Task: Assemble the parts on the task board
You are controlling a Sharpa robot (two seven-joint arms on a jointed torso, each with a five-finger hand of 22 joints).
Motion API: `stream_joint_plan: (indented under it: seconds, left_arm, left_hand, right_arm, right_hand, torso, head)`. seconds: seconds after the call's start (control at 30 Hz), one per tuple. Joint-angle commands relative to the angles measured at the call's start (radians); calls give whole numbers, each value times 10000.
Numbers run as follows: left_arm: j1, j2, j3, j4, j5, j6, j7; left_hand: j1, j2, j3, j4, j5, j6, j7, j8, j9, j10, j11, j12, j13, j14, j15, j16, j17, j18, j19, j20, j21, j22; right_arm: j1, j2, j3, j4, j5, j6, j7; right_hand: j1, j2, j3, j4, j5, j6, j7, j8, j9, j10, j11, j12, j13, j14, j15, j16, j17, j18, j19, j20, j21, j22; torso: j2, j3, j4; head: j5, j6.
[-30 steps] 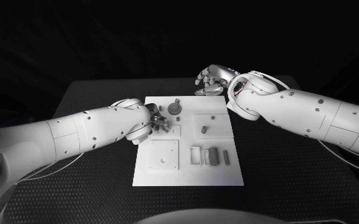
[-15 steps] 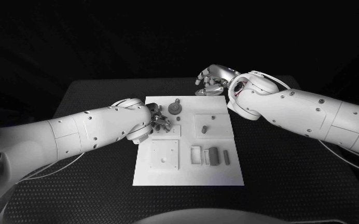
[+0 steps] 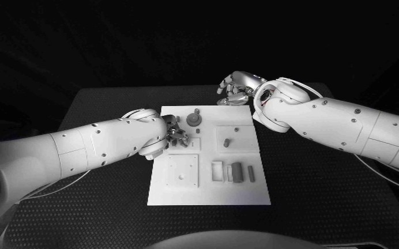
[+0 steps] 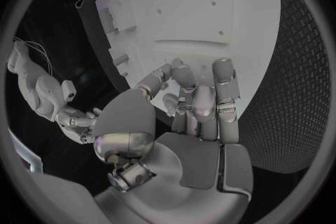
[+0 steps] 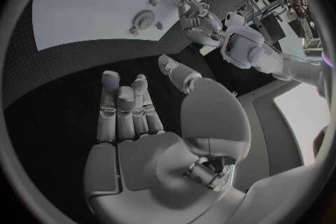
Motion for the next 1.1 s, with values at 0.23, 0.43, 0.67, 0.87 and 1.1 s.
stream_joint_plan:
  seconds: [0.23,0.43,0.67,0.87,1.1]
  left_arm:
    - [-10,-12,5,-66,-331,195,90]
    - [-25,23,5,-84,-332,124,105]
    - [-60,50,6,-141,-332,9,144]
    - [-81,49,8,-134,-308,57,163]
    - [-84,44,8,-133,-330,0,177]
  left_hand:
    - [40,219,151,-112,138,664,-289,1382,977,111,-54,63,-47,360,-504,67,-12,30,458,-390,-12,98]
    - [6,252,154,-119,133,662,-288,1387,969,111,-54,72,-65,352,-504,75,-34,29,461,-390,-16,104]
    - [-36,275,154,-124,103,653,-286,1393,959,108,-53,83,-87,340,-505,81,-62,30,465,-392,-21,111]
    - [-51,276,156,-129,89,648,-286,1396,954,107,-53,89,-97,335,-506,83,-76,32,466,-395,-24,114]
    - [-59,283,164,-138,75,640,-285,1399,949,103,-53,94,-109,327,-507,84,-96,35,468,-399,-28,116]
  right_arm:
    - [2,8,4,12,-7,160,58]
    - [2,20,4,9,-7,174,61]
    - [2,27,4,-3,-8,186,55]
    - [2,30,4,-4,-8,216,47]
    - [2,24,4,-8,-9,226,48]
  right_hand:
    - [-18,71,-47,37,-34,-4,66,16,-17,-65,11,49,2,-88,14,5,13,131,-89,9,-68,165]
    - [-20,77,-46,41,-33,-5,66,17,-20,-68,11,51,1,-90,14,6,13,131,-91,10,-68,165]
    - [-17,86,-45,41,-32,-6,66,19,-23,-70,11,55,1,-92,14,7,13,131,-92,10,-68,165]
    - [-16,91,-44,41,-32,-7,66,20,-25,-72,11,57,1,-94,14,9,14,131,-93,11,-68,166]
    - [-19,98,-46,44,-32,-8,67,22,-29,-74,12,61,0,-96,15,11,14,131,-94,11,-67,167]
  torso:
    - [4,2,8]
    - [4,3,6]
    - [0,1,-2]
    - [1,2,-2]
    - [0,6,2]
  head:
    - [6,36]
    - [12,57]
    - [-2,81]
    - [-44,110]
    - [-43,91]
